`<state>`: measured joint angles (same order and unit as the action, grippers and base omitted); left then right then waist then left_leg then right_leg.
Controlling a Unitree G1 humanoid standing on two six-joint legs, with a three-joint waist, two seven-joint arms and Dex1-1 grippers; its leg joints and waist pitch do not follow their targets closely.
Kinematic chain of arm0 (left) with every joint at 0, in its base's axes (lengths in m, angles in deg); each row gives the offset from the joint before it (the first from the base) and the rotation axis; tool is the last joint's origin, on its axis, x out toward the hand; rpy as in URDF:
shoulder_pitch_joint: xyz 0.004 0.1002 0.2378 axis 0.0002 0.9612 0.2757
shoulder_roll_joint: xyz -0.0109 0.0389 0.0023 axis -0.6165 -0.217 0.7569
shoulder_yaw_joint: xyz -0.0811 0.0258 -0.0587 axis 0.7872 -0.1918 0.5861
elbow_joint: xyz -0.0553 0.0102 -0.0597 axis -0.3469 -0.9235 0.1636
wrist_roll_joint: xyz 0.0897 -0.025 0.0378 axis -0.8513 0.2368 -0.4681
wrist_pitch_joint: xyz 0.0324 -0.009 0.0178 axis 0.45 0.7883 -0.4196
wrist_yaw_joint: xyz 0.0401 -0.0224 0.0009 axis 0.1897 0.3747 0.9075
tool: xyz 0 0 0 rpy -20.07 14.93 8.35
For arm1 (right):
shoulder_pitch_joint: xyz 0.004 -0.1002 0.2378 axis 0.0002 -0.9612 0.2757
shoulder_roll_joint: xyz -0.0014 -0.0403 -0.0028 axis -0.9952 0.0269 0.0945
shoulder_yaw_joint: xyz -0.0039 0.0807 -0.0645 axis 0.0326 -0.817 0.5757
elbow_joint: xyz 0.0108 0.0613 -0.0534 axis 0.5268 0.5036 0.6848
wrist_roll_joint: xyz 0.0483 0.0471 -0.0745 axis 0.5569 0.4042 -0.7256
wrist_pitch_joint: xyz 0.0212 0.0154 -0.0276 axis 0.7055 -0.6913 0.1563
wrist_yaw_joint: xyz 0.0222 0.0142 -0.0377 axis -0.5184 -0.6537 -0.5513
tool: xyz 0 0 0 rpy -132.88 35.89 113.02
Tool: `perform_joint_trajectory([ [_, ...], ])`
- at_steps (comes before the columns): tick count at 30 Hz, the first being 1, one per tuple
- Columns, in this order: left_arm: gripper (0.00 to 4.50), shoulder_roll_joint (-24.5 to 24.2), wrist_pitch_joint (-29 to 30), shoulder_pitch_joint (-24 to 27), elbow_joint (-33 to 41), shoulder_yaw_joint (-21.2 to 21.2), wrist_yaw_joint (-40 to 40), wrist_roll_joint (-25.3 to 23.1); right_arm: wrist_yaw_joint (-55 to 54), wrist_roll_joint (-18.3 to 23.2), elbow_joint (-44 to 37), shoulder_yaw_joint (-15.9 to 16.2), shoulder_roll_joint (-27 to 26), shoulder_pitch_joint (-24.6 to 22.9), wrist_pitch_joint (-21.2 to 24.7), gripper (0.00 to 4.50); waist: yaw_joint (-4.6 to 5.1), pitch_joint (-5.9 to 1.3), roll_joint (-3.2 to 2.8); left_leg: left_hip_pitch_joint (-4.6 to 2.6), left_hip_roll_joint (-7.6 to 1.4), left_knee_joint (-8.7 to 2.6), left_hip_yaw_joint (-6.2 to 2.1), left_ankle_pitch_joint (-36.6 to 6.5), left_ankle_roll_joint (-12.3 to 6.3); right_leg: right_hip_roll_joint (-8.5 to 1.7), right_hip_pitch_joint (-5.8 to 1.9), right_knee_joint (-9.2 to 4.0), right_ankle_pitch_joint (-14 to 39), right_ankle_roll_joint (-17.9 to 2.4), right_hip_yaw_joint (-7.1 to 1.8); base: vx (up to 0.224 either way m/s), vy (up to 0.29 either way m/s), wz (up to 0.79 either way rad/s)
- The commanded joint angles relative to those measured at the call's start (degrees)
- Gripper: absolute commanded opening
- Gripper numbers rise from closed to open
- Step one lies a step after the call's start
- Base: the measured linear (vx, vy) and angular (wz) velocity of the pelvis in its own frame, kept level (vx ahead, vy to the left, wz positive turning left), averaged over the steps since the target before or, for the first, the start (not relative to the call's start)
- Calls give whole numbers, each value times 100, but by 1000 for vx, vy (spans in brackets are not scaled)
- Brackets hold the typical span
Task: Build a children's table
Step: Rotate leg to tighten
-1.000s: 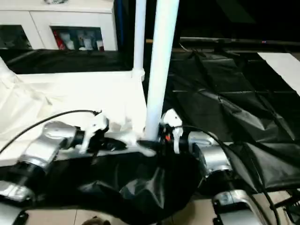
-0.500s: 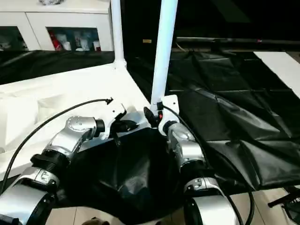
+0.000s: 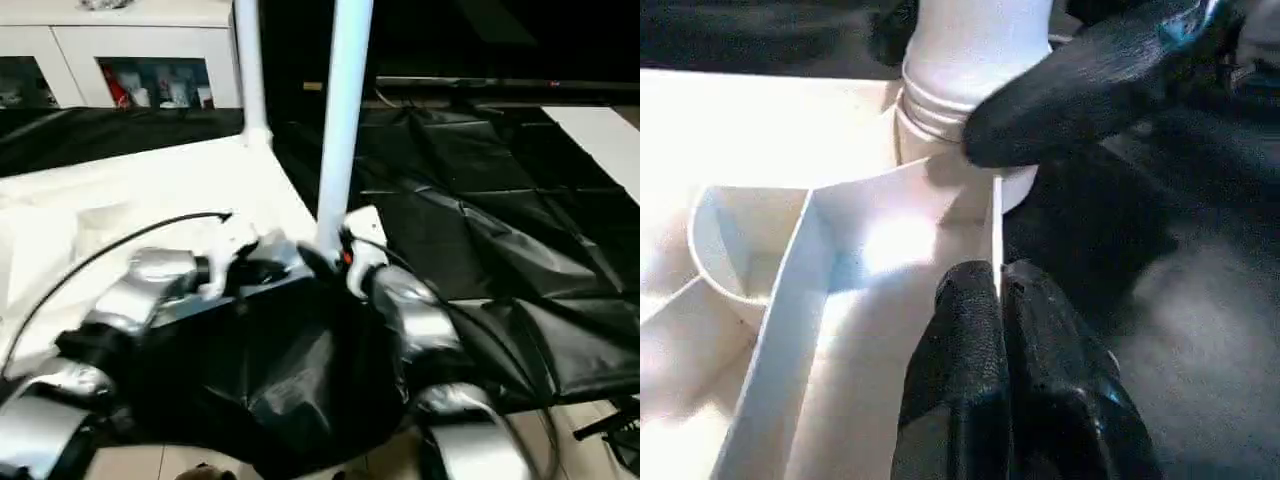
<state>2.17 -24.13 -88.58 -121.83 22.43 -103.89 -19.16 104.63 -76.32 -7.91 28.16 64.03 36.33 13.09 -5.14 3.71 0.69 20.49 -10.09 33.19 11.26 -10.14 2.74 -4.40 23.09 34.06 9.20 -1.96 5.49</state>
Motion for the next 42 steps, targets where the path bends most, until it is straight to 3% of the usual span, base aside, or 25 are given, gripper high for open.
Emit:
perform_joint_trajectory([
  [1,0,190,-256,-48,285,-145,-271,293,827,151,-343,520,-67,-69,96,389,-25,-408,62,-40,-374,-349,-140,-1176,-414,-501,-326,-445,1776,-1050,-339,0,0,0],
  [2,0,130,-255,-27,313,-162,-348,273,1098,184,-465,574,69,-139,129,389,-61,-399,32,-60,-387,-347,-145,-1243,-374,-521,-293,-466,2012,-993,-349,0,0,0],
  [6,0,6,-139,57,462,-172,-547,312,1637,217,-653,712,388,-288,131,389,-109,-399,40,-57,-386,-351,-148,-1259,-332,-523,-282,-461,2054,-961,-354,0,0,0],
  [8,0,-136,-20,191,651,-293,-841,329,1956,236,-864,777,628,-431,196,365,-138,-394,23,-52,-393,-351,-151,-1266,-326,-534,-281,-461,2059,-955,-362,0,0,0],
  [10,0,-188,87,258,772,-336,-1020,374,2087,268,-969,788,717,-487,282,355,-145,-406,34,-56,-393,-353,-150,-1229,-332,-526,-289,-453,2001,-961,-358,0,0,0],
  [12,0,-249,217,325,913,-386,-1259,424,2197,290,-1043,808,792,-518,400,346,-146,-398,-15,-64,-398,-362,-157,-1286,-313,-517,-281,-462,1990,-1002,-354,0,0,0],
  [18,0,-369,352,362,1029,-490,-1522,453,2238,324,-1225,867,777,-585,567,288,-121,-402,-11,-62,-384,-363,-164,-1355,-239,-511,-284,-470,2034,-998,-350,0,0,0],
  [24,0,-209,241,189,749,-310,-960,351,1755,237,-1235,892,524,-625,617,265,-109,-401,-1,-62,-374,-361,-168,-1335,-216,-514,-281,-475,2081,-975,-346,0,0,0],
  [25,0,-153,236,137,671,-264,-794,325,1543,181,-1158,854,454,-599,610,264,-91,-389,27,-68,-360,-360,-165,-1386,-195,-516,-265,-496,2247,-926,-345,0,0,0],
  [27,0,2,222,-23,436,-148,-319,248,775,18,-817,693,212,-464,642,262,-75,-372,29,-81,-347,-361,-175,-1468,-157,-527,-247,-538,2537,-844,-341,0,0,0],
  [28,0,111,242,-163,270,-99,62,170,182,-12,-521,521,-23,-327,709,261,-41,-366,56,-96,-339,-364,-202,-1574,-90,-553,-252,-580,2944,-717,-318,0,0,0],
  [30,0,255,285,-300,120,-36,465,130,-321,-7,-313,388,-271,-215,766,261,2,-362,35,-115,-343,-372,-222,-1695,-26,-548,-221,-604,3119,-641,-316,0,0,0],
  [33,0,453,257,-443,-66,37,948,90,-935,-45,-77,274,-542,-87,729,261,48,-380,0,-122,-358,-384,-233,-1771,23,-548,-222,-592,2886,-666,-323,0,0,0],
  [34,0,504,244,-478,-118,53,1068,81,-1104,-58,-14,247,-606,-53,717,261,56,-377,15,-115,-348,-384,-219,-1749,13,-539,-219,-589,2775,-693,-331,0,0,0],
  [36,0,721,127,-594,-319,50,1390,34,-1858,-97,298,87,-935,155,583,261,69,-396,-43,-108,-334,-374,-203,-1681,27,-532,-216,-569,2508,-757,-350,0,0,0],
  [38,0,876,17,-661,-449,54,1533,-6,-2288,-153,544,14,-1170,325,428,261,75,-406,-35,-106,-325,-370,-202,-1618,60,-532,-229,-543,2354,-829,-350,0,0,0],
  [41,0,910,-72,-690,-504,3,1488,-15,-2197,-290,629,129,-1264,394,237,261,44,-424,-32,-71,-320,-352,-170,-1369,-116,-519,-274,-491,1841,-944,-365,0,0,0],
  [42,0,902,-92,-686,-487,-6,1423,-6,-2045,-255,615,141,-1283,396,225,296,42,-433,-32,-60,-323,-353,-174,-1304,-144,-519,-293,-467,1736,-968,-363,0,0,0],
])
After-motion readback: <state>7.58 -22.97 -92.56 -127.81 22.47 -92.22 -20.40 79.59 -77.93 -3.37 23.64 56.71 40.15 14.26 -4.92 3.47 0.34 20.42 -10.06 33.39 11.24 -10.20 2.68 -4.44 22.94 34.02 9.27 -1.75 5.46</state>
